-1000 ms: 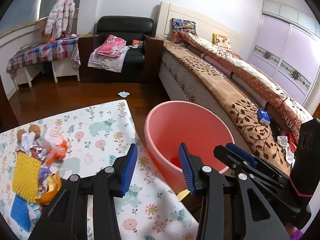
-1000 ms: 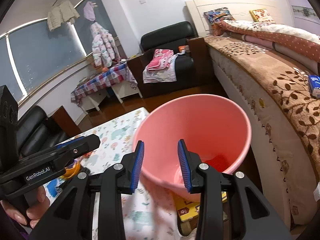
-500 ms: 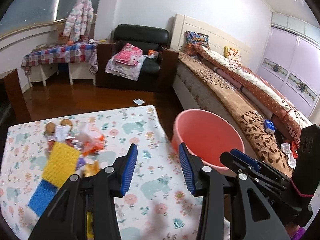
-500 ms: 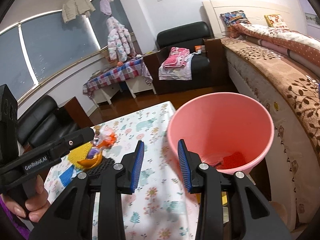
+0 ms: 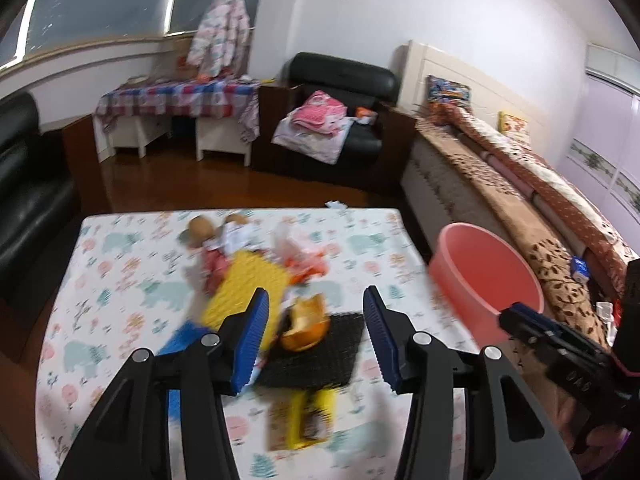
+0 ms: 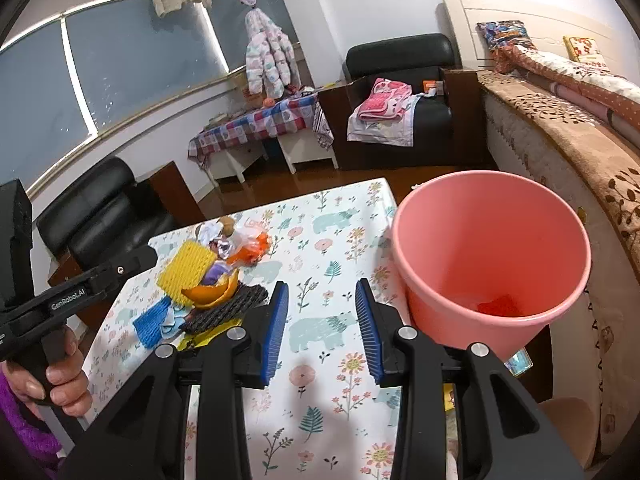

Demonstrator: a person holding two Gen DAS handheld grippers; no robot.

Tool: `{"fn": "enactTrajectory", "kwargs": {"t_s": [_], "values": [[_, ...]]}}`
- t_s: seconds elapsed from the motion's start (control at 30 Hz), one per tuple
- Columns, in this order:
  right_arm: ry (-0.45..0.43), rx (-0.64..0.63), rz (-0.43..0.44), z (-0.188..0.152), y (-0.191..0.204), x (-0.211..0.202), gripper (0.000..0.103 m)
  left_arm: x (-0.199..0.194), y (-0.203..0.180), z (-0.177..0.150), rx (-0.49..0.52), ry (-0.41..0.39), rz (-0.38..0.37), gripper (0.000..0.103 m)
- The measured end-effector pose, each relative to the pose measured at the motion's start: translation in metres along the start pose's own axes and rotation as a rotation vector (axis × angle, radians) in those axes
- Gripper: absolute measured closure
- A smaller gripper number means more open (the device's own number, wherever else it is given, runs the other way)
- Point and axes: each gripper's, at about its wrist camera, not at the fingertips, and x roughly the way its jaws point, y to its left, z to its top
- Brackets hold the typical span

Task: Collect trash
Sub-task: 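Move both open tools back over the trash on the table, then grasp the yellow mesh sleeve with the left tool while the right tool grasps an orange peel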

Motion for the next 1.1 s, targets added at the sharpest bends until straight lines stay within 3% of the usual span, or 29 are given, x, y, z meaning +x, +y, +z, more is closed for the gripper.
{"fn": "enactTrajectory", "kwargs": {"t_s": [0.33, 0.73, 0.8, 0.87, 0.93, 1.1], "values": [[0.056, -0.034, 0.033, -0.004, 0.015, 0.017, 0.068, 0.018, 0.049, -0.015, -0.073, 0.062, 0.093, 0.054], [0.095, -0.095, 0.138, -0.001, 0.046, 0.029, 0.068, 0.053, 0.048, -0.006, -0.032, 0.085, 0.077, 0.054], [0.103, -0.098, 0.16, 0.0, 0.053, 0.033, 0.067, 0.058, 0.05, -0.005, -0.033, 0.094, 0.066, 0.061], [0.121, -0.101, 0.19, 0.0, 0.062, 0.038, 0.057, 0.061, 0.052, -0.005, -0.034, 0.104, 0.051, 0.084], [0.134, -0.109, 0.206, 0.0, 0.071, 0.042, 0.056, 0.061, 0.054, -0.007, -0.029, 0.106, 0.031, 0.093], [0.17, -0.151, 0.207, -0.001, 0.094, 0.058, 0.056, 0.05, 0.06, -0.01, -0.033, 0.074, 0.001, 0.095]]}}
